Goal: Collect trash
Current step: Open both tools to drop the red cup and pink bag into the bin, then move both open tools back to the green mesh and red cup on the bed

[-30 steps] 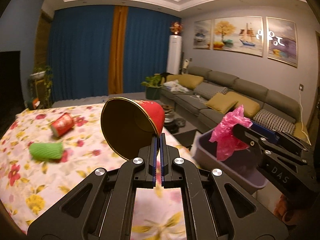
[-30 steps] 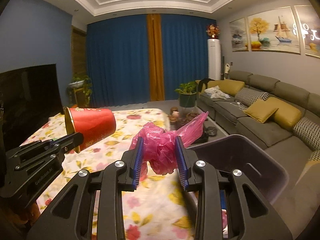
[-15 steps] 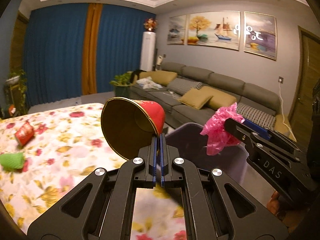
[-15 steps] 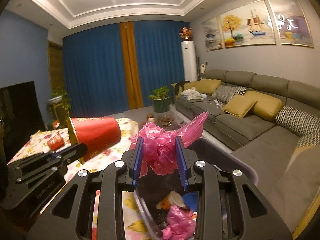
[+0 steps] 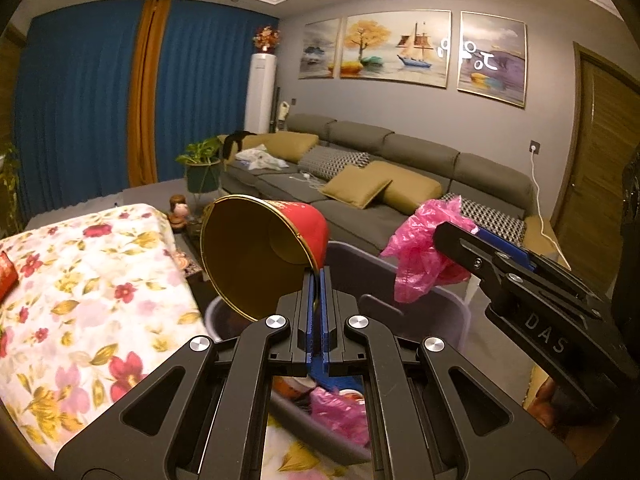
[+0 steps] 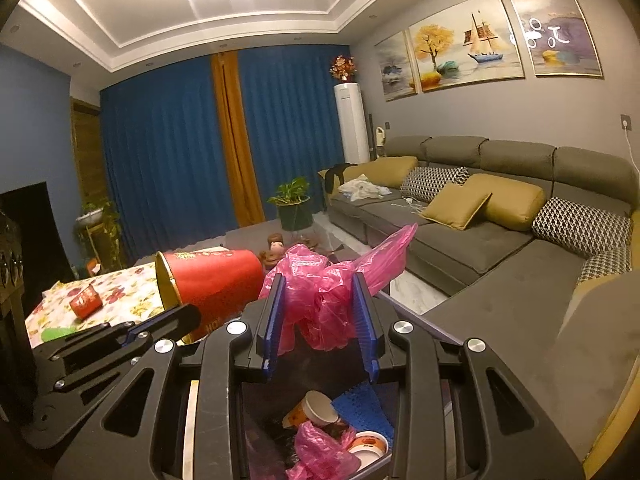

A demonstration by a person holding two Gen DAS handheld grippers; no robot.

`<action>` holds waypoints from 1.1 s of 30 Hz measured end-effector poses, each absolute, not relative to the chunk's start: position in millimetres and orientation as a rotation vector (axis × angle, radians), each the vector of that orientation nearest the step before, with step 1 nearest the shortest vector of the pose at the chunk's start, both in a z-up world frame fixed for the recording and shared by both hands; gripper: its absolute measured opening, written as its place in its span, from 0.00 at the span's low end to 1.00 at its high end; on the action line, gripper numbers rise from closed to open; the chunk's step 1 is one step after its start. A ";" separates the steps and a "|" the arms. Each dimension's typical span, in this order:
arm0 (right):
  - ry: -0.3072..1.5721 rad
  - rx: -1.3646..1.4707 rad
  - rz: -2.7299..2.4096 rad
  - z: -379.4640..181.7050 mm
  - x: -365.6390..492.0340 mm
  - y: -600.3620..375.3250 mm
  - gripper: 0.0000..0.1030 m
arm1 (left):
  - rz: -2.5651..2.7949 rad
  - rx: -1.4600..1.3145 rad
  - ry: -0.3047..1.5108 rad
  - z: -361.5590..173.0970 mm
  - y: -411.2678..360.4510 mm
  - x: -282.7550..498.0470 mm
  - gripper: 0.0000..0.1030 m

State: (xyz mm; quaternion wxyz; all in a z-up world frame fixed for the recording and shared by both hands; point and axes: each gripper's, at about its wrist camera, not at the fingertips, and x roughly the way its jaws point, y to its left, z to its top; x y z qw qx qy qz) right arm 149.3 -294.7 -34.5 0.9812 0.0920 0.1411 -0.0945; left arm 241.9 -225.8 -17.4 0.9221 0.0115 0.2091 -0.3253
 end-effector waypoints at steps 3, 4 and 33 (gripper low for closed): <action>0.281 0.191 -0.193 -36.6 151.6 -296.3 0.33 | -0.680 0.030 0.434 -22.8 -231.5 244.9 0.02; 0.280 0.193 -0.193 -37.6 152.5 -297.0 0.34 | -0.685 0.030 0.438 -24.4 -234.0 245.9 0.02; 0.260 0.207 -0.206 -31.0 141.6 -280.8 0.73 | -0.527 -0.021 0.437 -25.1 -171.7 243.1 0.74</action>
